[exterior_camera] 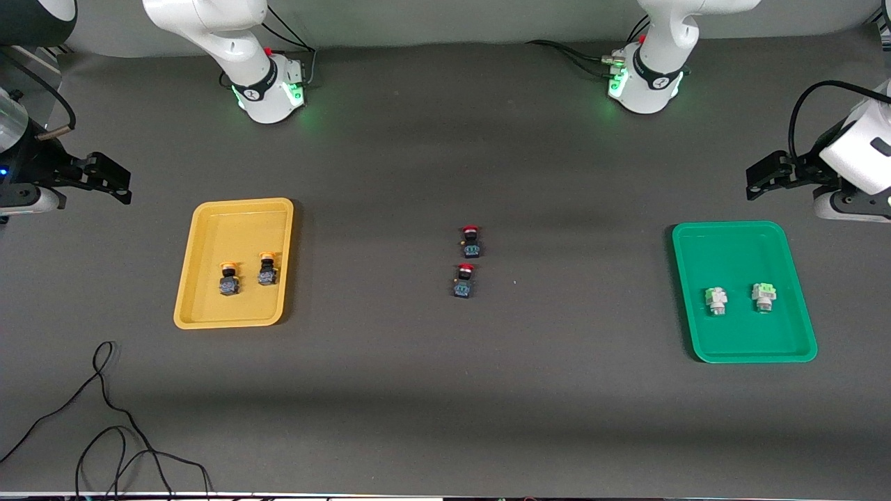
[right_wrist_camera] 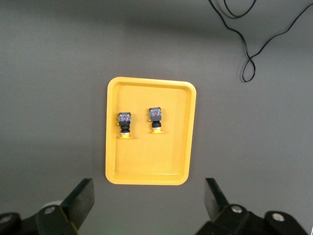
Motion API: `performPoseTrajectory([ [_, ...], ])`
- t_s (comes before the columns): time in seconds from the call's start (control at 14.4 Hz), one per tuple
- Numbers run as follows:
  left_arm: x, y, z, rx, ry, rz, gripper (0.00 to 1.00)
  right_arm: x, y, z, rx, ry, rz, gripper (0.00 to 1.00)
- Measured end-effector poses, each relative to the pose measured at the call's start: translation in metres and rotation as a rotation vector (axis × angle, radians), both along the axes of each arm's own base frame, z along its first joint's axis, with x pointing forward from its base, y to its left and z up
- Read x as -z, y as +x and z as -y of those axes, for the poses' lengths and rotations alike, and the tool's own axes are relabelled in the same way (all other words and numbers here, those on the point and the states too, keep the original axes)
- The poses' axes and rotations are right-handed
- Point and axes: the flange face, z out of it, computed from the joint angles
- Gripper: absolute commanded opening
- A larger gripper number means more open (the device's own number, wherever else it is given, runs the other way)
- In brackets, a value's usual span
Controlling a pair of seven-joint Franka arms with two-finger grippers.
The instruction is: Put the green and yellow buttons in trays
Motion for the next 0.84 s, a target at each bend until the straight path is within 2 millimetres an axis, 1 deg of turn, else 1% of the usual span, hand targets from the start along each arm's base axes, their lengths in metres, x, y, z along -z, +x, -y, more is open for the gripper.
performPoseTrajectory([
  [0.21,-0.0001,0.0001,0.0,0.0,0.0,0.001,1.0,0.0088,0.0046,0.0007,0.001,0.0,-0.016,1.0],
  [0.84,0.0007,0.001,-0.0012,-0.003,0.0,0.002,1.0,0.0095,0.0049,-0.0017,-0.002,0.003,-0.018,1.0],
])
